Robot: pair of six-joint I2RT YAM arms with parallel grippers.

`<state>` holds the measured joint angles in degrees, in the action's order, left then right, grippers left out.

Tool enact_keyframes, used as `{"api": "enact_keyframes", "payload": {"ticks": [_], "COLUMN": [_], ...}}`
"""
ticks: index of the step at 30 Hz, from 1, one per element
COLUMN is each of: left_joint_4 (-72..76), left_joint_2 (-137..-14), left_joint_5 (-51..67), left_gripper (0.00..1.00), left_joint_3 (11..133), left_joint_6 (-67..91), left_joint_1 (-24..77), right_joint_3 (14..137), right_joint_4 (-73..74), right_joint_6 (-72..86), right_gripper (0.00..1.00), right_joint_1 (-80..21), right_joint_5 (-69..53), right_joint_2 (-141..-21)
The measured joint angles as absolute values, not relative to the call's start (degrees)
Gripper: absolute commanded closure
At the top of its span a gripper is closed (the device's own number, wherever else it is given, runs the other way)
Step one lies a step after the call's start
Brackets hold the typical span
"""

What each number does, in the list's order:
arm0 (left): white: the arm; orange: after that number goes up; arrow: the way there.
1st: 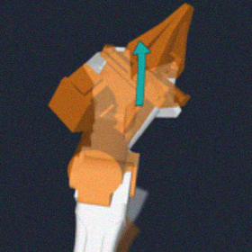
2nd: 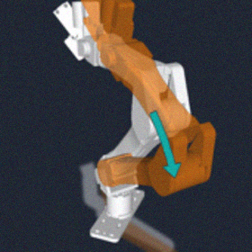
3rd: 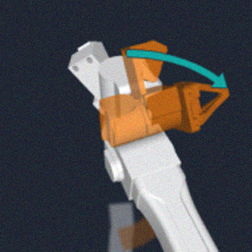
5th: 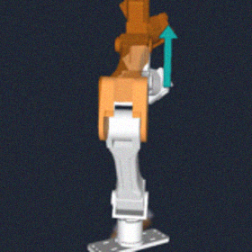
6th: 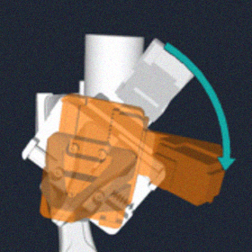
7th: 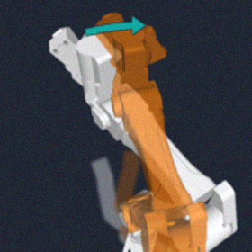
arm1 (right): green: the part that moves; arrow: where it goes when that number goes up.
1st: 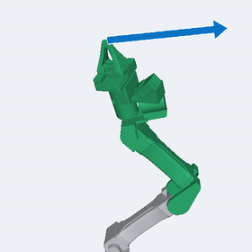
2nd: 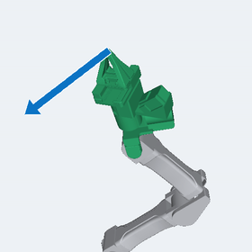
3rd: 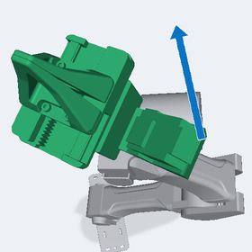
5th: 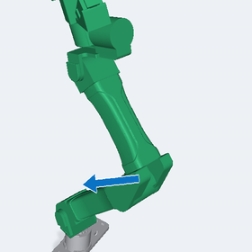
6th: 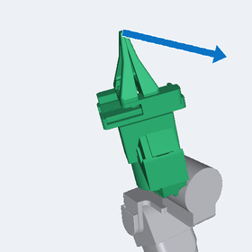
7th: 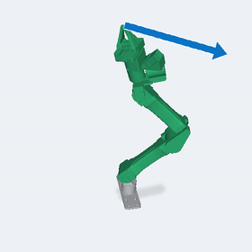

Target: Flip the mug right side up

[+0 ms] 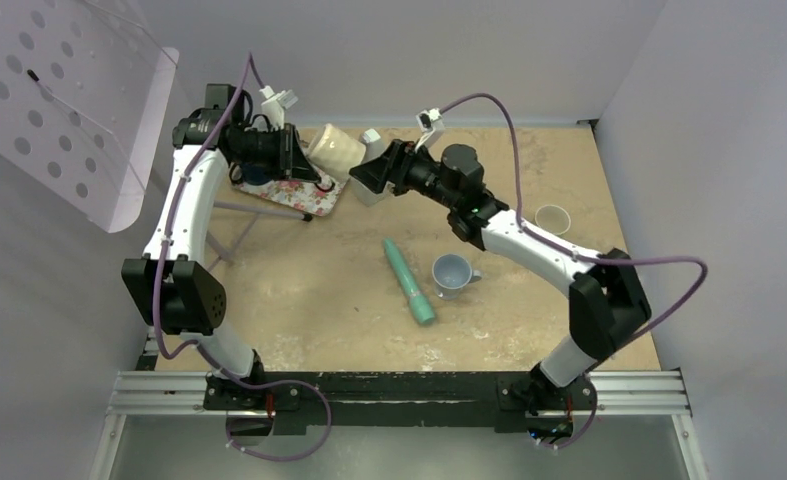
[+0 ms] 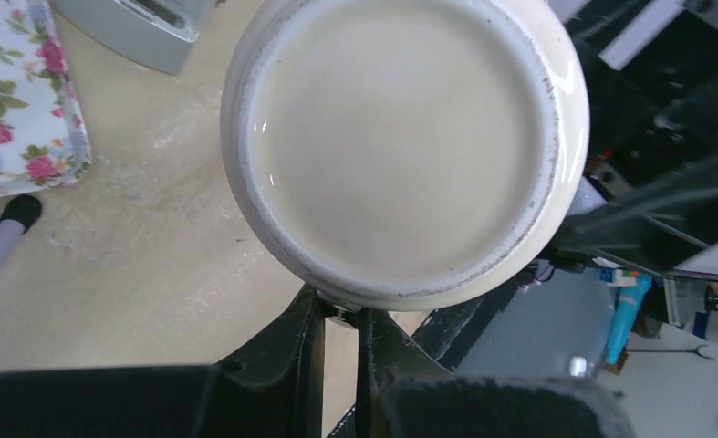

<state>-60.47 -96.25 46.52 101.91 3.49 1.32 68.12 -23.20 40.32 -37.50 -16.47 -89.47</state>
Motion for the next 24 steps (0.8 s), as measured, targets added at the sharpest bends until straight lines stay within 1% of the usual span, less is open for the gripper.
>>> {"api": "enact_keyframes", "payload": {"ticks": [4, 7, 8, 9, 11, 12, 13, 14, 16, 17, 18, 19, 20, 24], "left_joint_4": [-61.84, -61.43, -61.17, -61.19, -61.3, -61.32, -61.17, -61.08, -62.74, -63.99, -65.84, -67.81, -69.38, -72.16], "left_joint_2": [-96.2, -95.94, -95.85, -95.77, -95.57, -95.55, -95.53, -95.46, -95.33, -95.2, -94.91, -94.67, -94.54, -94.48], "left_joint_5": [49.69, 50.76, 51.24, 51.77, 53.58, 54.59, 55.4, 56.1, 57.8, 57.71, 57.23, 56.4, 55.51, 49.04], "left_gripper": [1.0, 1.0, 1.0, 1.0, 1.0, 1.0, 0.91, 0.64, 0.2, 0.07, 0.02, 0.0, 0.0, 0.0], "left_joint_3": [101.89, 101.06, 100.44, 99.83, 98.56, 98.48, 98.45, 98.45, 98.5, 98.76, 98.91, 99.26, 99.9, 103.39], "left_joint_6": [4.38, 4.93, 4.99, 5.06, 5.26, 5.08, 4.64, 3.99, 2.52, 0.27, -1.3, -2.79, -3.97, -7.31], "left_joint_1": [1.63, 1.83, 1.83, 1.85, 1.89, 1.78, 1.58, 1.45, 1.17, 1.23, 1.63, 1.98, 2.2, 2.39], "right_joint_3": [69.78, 71.72, 72.42, 73.14, 73.71, 73.8, 73.8, 73.8, 73.84, 73.97, 74.0, 74.17, 74.61, 81.06], "right_joint_4": [-31.18, -36.95, -38.68, -40.32, -42.33, -42.96, -43.64, -44.25, -43.2, -41.15, -38.28, -34.41, -30.5, -6.66], "right_joint_6": [45.23, 48.75, 49.52, 50.17, 51.16, 51.07, 51.81, 51.75, 50.43, 48.53, 46.68, 44.38, 42.24, 30.5], "right_gripper": [0.36, 0.49, 0.55, 0.62, 0.79, 0.98, 1.0, 1.0, 1.0, 1.0, 1.0, 1.0, 1.0, 1.0], "right_joint_1": [-36.91, -37.06, -37.15, -37.23, -37.28, -37.34, -37.45, -37.58, -38.09, -38.26, -38.3, -38.2, -38.11, -37.54], "right_joint_5": [-20.47, -24.16, -25.19, -25.78, -27.77, -28.34, -29.21, -29.89, -29.8, -29.56, -29.15, -28.16, -26.76, -16.34], "right_joint_2": [-97.25, -101.43, -102.21, -102.78, -102.85, -102.78, -102.65, -102.43, -101.12, -100.27, -99.11, -97.84, -96.79, -92.33]}}
